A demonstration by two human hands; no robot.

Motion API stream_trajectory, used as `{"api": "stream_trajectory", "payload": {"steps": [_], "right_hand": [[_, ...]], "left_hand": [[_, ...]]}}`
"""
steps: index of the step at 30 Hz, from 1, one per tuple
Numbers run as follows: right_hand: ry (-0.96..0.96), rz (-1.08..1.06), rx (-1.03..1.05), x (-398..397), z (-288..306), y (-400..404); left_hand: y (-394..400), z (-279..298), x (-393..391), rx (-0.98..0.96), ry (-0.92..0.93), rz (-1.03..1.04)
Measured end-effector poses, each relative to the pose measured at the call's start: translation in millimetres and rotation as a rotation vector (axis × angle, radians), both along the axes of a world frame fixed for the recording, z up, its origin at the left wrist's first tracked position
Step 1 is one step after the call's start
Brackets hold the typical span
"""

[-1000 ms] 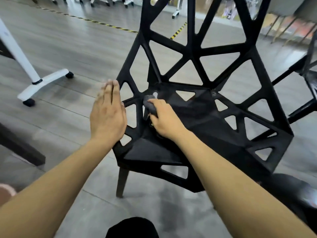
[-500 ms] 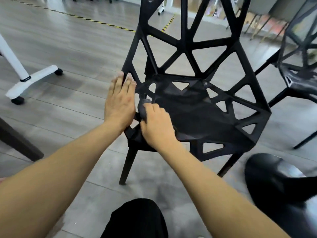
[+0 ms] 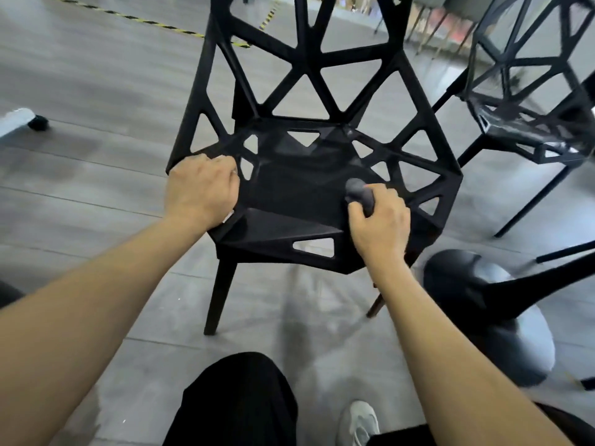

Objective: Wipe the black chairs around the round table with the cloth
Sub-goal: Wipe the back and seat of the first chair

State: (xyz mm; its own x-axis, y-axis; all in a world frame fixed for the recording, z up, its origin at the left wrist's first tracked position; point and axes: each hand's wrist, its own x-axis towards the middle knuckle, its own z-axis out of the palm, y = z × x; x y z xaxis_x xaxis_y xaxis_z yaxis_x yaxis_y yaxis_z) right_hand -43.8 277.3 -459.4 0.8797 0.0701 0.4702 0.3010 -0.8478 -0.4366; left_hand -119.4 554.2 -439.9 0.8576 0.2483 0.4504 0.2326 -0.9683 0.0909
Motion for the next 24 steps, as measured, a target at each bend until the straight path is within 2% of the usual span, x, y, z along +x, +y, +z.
{"api": "stream_trajectory", "payload": {"steps": [5, 8, 10, 13, 15, 17, 19, 21, 24], "right_hand": [[-0.145, 0.393, 0.035, -109.1, -22.4, 123.5], [-0.185, 0.478, -0.045, -108.4, -23.7, 125.0], [-0.227, 0.443, -0.088, -85.6, -23.9, 85.1], [-0.201, 0.177, -0.024, -36.1, -14.5, 10.5], [-0.071, -0.005, 0.024, -3.1, -2.1, -36.0], [0.082, -0.083, 0.053, 19.6, 8.4, -63.5], [0.111, -0.111, 0.071, 20.8, 10.0, -65.6], [0.048, -0.105, 0.056, 6.1, 4.2, -48.8], [-0.045, 0.107, -0.040, -15.1, -3.3, -9.6]], "left_hand": [[1.9, -1.5, -0.1, 0.025, -0.004, -0.014], [6.1, -7.4, 3.6, 0.033, -0.019, 0.014], [5.2, -9.3, 5.1, 0.019, -0.044, 0.030], [2.1, -7.3, 2.2, -0.005, -0.055, 0.073], [-0.1, -6.7, 1.9, -0.030, -0.049, 0.069], [-3.3, -5.1, 1.5, -0.047, -0.053, 0.048], [-10.5, -5.6, 0.4, -0.062, -0.035, 0.017], [-26.3, -10.3, -2.1, -0.046, 0.011, -0.074], [-62.1, -25.9, 4.1, -0.014, 0.067, -0.304]]}}
